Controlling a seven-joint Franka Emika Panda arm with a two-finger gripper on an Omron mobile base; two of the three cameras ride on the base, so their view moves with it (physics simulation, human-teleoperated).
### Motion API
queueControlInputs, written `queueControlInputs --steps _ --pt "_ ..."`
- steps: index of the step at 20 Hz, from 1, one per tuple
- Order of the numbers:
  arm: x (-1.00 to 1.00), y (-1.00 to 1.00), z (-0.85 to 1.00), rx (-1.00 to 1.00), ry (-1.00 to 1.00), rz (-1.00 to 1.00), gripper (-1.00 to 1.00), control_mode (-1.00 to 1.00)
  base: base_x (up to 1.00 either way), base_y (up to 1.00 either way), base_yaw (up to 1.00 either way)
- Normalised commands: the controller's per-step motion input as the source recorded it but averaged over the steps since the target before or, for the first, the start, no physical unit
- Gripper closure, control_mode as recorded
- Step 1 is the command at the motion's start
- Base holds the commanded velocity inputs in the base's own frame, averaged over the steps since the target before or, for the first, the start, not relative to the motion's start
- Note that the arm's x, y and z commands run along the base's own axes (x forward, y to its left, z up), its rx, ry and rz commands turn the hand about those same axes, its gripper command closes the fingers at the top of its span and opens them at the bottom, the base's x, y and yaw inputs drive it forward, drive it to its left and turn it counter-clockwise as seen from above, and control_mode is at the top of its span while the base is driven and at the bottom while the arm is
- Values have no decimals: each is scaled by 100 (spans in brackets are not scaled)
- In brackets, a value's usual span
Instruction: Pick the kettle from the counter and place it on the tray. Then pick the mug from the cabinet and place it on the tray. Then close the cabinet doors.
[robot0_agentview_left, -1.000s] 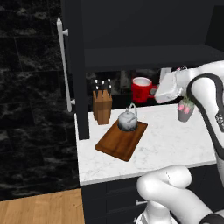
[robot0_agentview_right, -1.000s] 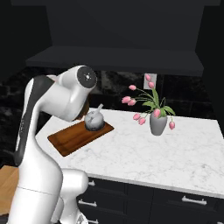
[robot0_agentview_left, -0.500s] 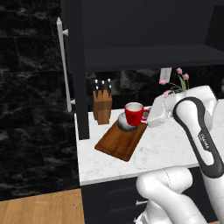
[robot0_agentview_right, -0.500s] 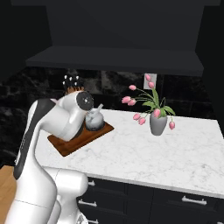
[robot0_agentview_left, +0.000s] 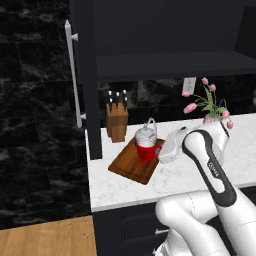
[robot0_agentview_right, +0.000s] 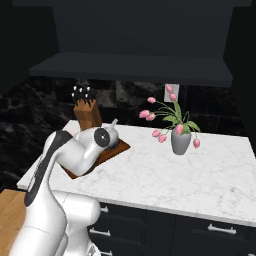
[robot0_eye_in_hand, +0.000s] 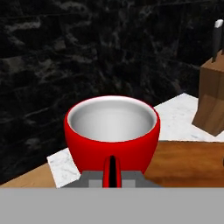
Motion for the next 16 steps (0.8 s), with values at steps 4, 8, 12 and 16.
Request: queueControlInputs --steps 4,8,12,16 --pt "49 0 -50 0 11 4 100 -100 0 0 0" --pt "44 0 -42 0 3 1 100 -100 0 0 0" --pt "37 2 -36 0 0 0 100 -100 0 0 0" --pt "28 0 -33 2 0 0 100 -100 0 0 0"
